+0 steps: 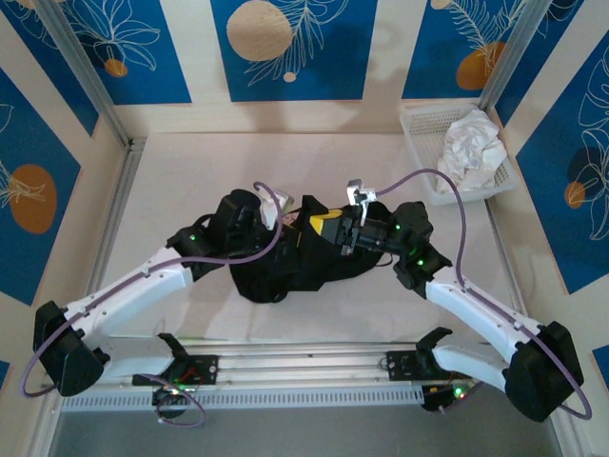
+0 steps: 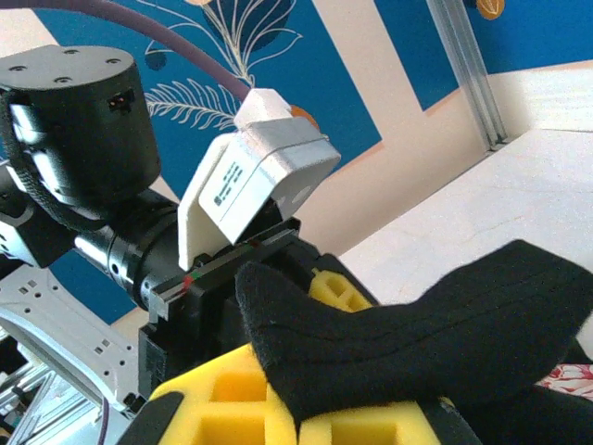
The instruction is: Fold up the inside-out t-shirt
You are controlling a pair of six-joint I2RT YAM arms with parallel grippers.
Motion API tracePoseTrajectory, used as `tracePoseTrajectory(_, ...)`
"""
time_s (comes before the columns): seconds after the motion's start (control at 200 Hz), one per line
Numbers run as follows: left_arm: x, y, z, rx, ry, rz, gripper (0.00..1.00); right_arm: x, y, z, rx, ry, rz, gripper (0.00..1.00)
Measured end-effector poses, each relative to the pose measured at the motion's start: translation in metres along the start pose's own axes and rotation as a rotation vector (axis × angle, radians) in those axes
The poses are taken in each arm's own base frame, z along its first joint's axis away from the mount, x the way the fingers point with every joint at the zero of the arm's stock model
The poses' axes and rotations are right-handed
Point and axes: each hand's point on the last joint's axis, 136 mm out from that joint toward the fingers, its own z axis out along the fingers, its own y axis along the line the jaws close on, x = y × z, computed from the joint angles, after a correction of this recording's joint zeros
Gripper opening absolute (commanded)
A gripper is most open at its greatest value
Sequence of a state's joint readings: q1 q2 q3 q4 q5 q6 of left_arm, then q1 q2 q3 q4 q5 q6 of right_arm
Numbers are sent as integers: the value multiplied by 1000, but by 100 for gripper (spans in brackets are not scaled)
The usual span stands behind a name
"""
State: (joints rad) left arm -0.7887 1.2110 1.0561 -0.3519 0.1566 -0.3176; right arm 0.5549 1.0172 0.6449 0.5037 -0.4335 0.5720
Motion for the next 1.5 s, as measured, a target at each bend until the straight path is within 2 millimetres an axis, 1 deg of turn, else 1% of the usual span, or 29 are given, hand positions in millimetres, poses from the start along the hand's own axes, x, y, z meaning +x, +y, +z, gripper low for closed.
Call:
tracePoseTrajectory(0.045, -1, 0, 0, 5, -1, 1, 6, 0, -1, -3, 12, -2, -4, 0)
tracePoseTrajectory(0.11, -6, -1, -3, 24, -23, -9, 4, -1, -2, -8, 38, -2, -18, 0)
tracePoseTrajectory(0.185, -13, -3, -14, 61, -73, -17, 2, -2, -6, -15, 78, -3, -39, 0)
tracePoseTrajectory(0.28, -25, -16, -39, 151, -172, -2, 0, -1, -14, -23, 138, -1, -45, 0)
tracePoseTrajectory(0.36, -38, -33, -63, 250, -265, 21, 0, 2, -22, -26, 170, 10, -34, 0)
tracePoseTrajectory(0.415, -45, -43, -75, 309, -309, 37, 0, 5, -26, -27, 182, 22, -22, 1)
tracePoseTrajectory(0.475, -51, -54, -84, 372, -343, 52, 0, 10, -30, -26, 194, 40, -5, 4)
tracePoseTrajectory(0.545, -55, -62, -89, 426, -362, 60, 0, 19, -37, -25, 215, 70, 24, 10)
tracePoseTrajectory(0.66, -56, -71, -92, 491, -369, 66, 0, 31, -53, -23, 282, 139, 84, 23)
tracePoseTrajectory(0.735, -57, -74, -94, 516, -374, 73, 1, 32, -60, -24, 334, 179, 101, 30)
tracePoseTrajectory(0.825, -57, -75, -94, 525, -375, 74, 1, 27, -62, -29, 387, 202, 77, 34)
tracePoseTrajectory(0.915, -57, -75, -93, 523, -371, 73, 0, 21, -54, -39, 404, 197, 31, 37)
tracePoseTrajectory(0.98, -57, -74, -91, 521, -367, 70, 0, 16, -40, -46, 382, 183, -11, 37)
tracePoseTrajectory(1.025, -56, -73, -89, 519, -363, 68, 0, 10, -26, -48, 345, 166, -46, 37)
tracePoseTrajectory(1.13, -54, -72, -84, 515, -349, 60, 0, 6, 4, -48, 237, 153, -108, 38)
tracePoseTrajectory(1.21, -53, -70, -81, 513, -341, 56, 0, 9, 19, -43, 173, 166, -146, 41)
tracePoseTrajectory(1.26, -53, -70, -81, 512, -339, 55, 0, 13, 23, -39, 154, 183, -162, 43)
tracePoseTrajectory(1.37, -53, -70, -81, 513, -339, 55, 0, 25, 23, -30, 140, 227, -187, 47)
tracePoseTrajectory(1.5, -53, -70, -81, 513, -339, 55, 0, 32, 19, -23, 147, 254, -225, 46)
